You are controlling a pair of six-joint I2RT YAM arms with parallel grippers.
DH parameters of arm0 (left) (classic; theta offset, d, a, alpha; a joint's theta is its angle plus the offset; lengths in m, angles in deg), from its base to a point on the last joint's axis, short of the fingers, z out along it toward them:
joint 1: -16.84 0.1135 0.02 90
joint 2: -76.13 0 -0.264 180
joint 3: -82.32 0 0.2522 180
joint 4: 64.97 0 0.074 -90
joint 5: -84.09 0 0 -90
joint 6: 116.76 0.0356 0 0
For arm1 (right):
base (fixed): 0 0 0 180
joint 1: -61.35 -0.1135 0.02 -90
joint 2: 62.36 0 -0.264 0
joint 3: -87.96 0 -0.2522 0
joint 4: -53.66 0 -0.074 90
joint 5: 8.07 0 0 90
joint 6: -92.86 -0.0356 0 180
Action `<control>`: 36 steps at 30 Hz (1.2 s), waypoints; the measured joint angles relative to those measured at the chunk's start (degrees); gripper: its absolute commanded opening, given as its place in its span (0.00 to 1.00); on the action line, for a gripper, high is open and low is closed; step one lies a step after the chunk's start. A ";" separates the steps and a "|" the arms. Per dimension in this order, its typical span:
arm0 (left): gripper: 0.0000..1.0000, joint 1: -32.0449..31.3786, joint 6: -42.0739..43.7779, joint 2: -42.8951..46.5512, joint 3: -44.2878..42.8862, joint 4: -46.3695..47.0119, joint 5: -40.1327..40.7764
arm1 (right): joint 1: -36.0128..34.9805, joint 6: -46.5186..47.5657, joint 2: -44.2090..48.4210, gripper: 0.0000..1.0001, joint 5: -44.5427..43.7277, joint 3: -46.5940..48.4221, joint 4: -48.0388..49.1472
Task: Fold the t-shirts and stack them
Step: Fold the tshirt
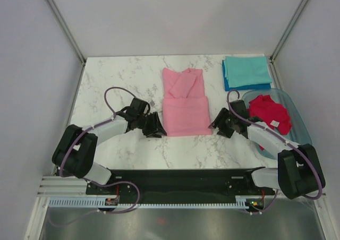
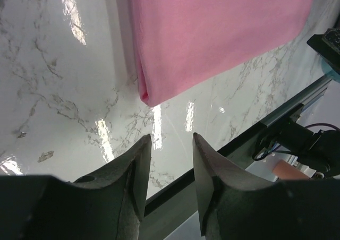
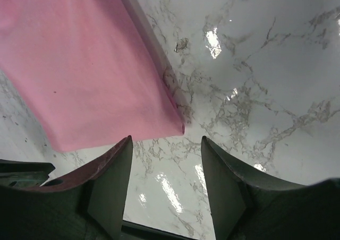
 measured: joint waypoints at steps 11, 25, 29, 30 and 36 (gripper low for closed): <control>0.43 -3.08 -6.75 -2.23 3.87 5.18 5.01 | -1.07 -5.97 1.46 0.62 -0.13 -8.68 9.07; 0.40 -4.09 -12.37 -4.55 4.39 10.38 7.96 | -2.62 -9.79 2.34 0.45 -2.49 -12.41 16.15; 0.32 -4.15 -13.22 -5.09 4.42 11.47 8.35 | -2.69 -10.36 2.29 0.38 -3.19 -13.05 16.70; 0.30 -4.15 -13.42 -5.29 4.44 11.80 8.39 | -2.69 -10.40 2.23 0.33 -3.30 -13.11 16.76; 0.02 -4.15 -14.21 -6.32 4.46 12.50 8.74 | -2.73 -10.21 1.57 0.03 -4.44 -13.40 17.18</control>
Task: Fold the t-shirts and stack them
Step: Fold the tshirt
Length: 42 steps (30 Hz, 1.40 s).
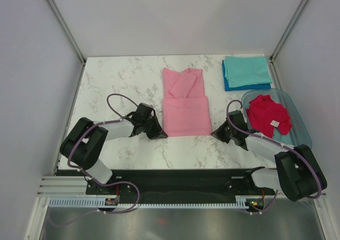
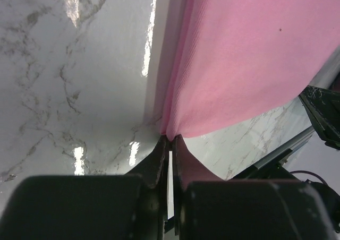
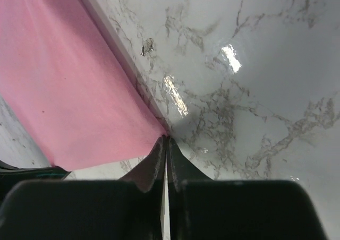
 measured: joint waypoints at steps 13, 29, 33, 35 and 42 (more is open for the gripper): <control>0.02 -0.76 0.09 2.45 0.74 -1.14 1.77 | -0.76 3.26 7.82 0.00 -2.23 -0.46 -3.02; 0.02 -1.99 0.13 4.15 1.60 -1.97 2.73 | -5.97 -0.81 6.91 0.40 -2.78 -3.67 -1.07; 0.02 -2.03 0.13 4.15 1.60 -1.97 2.80 | -6.38 -1.68 6.51 0.41 -3.74 -4.61 2.25; 0.02 -2.03 0.15 4.15 1.60 -1.97 2.80 | -6.51 -2.12 6.36 0.40 -4.37 -5.09 3.65; 0.02 -2.03 0.15 4.15 1.60 -1.97 2.82 | -6.62 -2.93 4.15 0.24 -5.60 -5.62 7.56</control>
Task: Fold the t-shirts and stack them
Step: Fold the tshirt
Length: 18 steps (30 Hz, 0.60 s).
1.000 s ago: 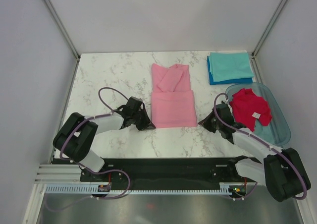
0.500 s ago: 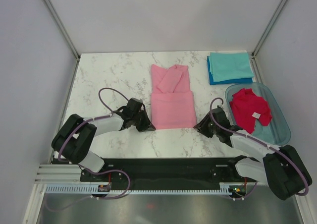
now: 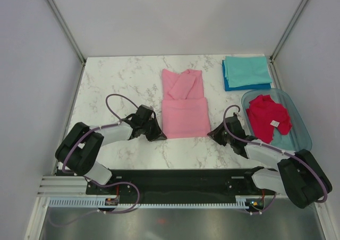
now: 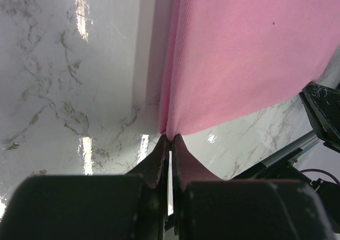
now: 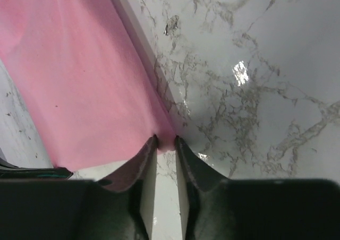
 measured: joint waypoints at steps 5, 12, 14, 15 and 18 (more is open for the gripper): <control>0.02 -0.13 0.02 0.00 0.00 0.00 0.00 | -0.02 -0.26 -0.68 0.00 -0.63 -0.24 0.48; 0.02 -2.62 0.35 3.04 0.00 -2.86 1.55 | -0.50 1.79 7.21 0.00 -1.62 -0.26 -6.69; 0.02 -4.28 0.37 5.46 0.00 -4.24 2.73 | -1.03 2.67 11.63 0.00 -1.86 -0.24 -10.12; 0.02 -5.20 0.39 6.91 0.00 -5.05 3.17 | -1.33 3.10 14.08 0.00 -1.99 -0.24 -11.98; 0.02 -7.65 0.37 11.67 0.35 -7.04 4.52 | -2.01 4.20 20.28 0.00 -1.95 -0.20 -17.35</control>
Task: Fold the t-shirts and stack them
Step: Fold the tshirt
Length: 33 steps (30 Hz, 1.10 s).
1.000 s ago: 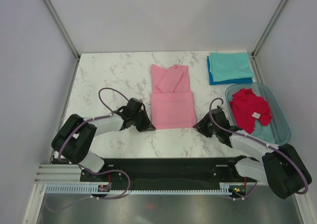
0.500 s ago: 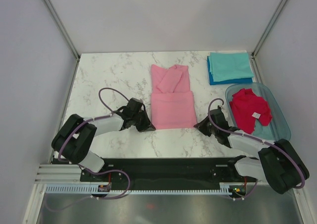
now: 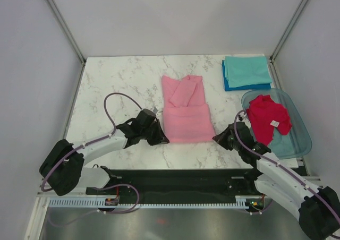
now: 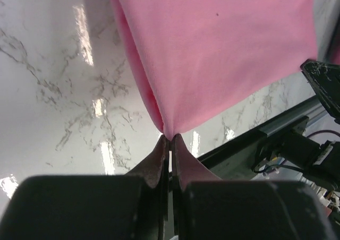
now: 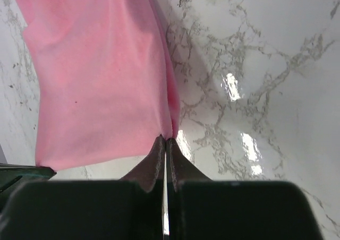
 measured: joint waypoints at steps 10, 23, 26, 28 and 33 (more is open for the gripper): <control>0.02 -11.72 -2.03 12.87 1.53 -8.39 5.40 | -2.14 1.64 18.53 0.00 3.43 0.02 -14.27; 0.02 -8.50 -1.33 6.80 -9.90 -15.96 9.16 | -2.23 10.36 4.15 0.00 0.02 15.78 -17.11; 0.02 -3.69 0.70 3.63 -14.36 -16.28 8.61 | -2.19 13.57 -3.67 0.00 -1.20 22.38 -15.26; 0.02 -0.48 2.27 1.66 -16.94 -16.50 7.96 | -1.66 15.96 -10.29 0.00 -1.22 27.26 -13.70; 0.02 7.50 7.04 -6.80 -26.64 -17.09 5.92 | 1.99 20.37 -23.93 0.00 1.75 37.33 -9.73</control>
